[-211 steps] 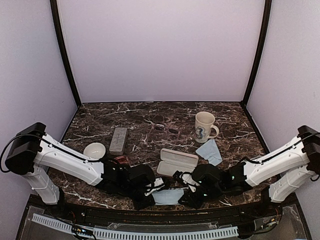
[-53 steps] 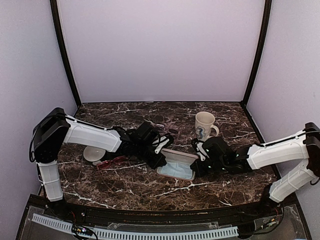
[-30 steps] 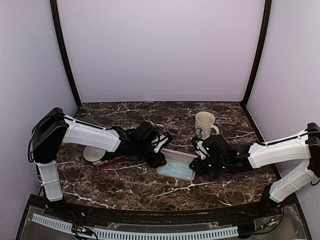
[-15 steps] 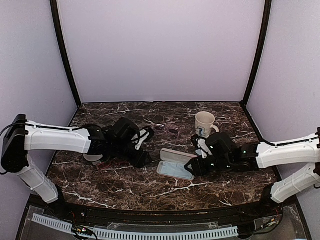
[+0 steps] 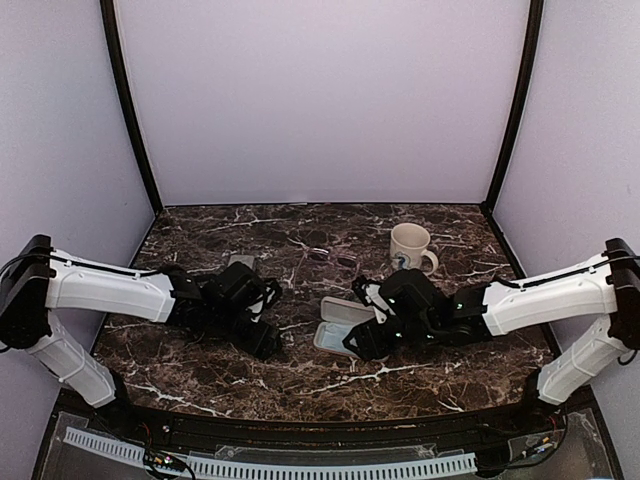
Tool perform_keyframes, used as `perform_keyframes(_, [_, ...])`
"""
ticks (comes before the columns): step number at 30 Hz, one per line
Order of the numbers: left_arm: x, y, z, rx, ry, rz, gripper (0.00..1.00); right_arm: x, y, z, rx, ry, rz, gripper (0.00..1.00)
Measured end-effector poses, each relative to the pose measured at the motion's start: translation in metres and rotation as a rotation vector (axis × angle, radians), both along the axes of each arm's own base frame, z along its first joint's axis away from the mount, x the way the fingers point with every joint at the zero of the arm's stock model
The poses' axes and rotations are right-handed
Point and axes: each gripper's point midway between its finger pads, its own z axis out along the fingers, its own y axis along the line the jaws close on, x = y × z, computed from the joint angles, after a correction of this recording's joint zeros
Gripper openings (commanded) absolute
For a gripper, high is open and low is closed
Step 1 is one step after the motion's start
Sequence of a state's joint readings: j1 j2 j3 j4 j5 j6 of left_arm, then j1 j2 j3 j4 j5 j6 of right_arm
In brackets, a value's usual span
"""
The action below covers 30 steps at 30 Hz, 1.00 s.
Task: Organize the sunglasses
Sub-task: Pick up the left temple of the sunglasses at the center of the board.
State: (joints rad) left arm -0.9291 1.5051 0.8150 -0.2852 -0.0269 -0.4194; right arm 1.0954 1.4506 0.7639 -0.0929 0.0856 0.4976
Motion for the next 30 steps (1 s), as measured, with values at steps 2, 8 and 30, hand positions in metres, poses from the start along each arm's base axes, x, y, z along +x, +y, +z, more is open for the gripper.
perform_keyframes(2, [-0.001,0.001,-0.003,0.001,0.010,0.011,0.59,-0.001,0.001,-0.002,-0.003,0.002,0.004,0.68])
perform_keyframes(8, [-0.001,-0.003,-0.009,-0.010,0.032,0.027,0.40,-0.002,0.003,-0.002,0.000,0.000,0.008,0.69])
perform_keyframes(30, [-0.072,-0.044,-0.024,0.032,0.103,-0.107,0.15,-0.003,0.004,-0.004,-0.003,0.001,0.010,0.68])
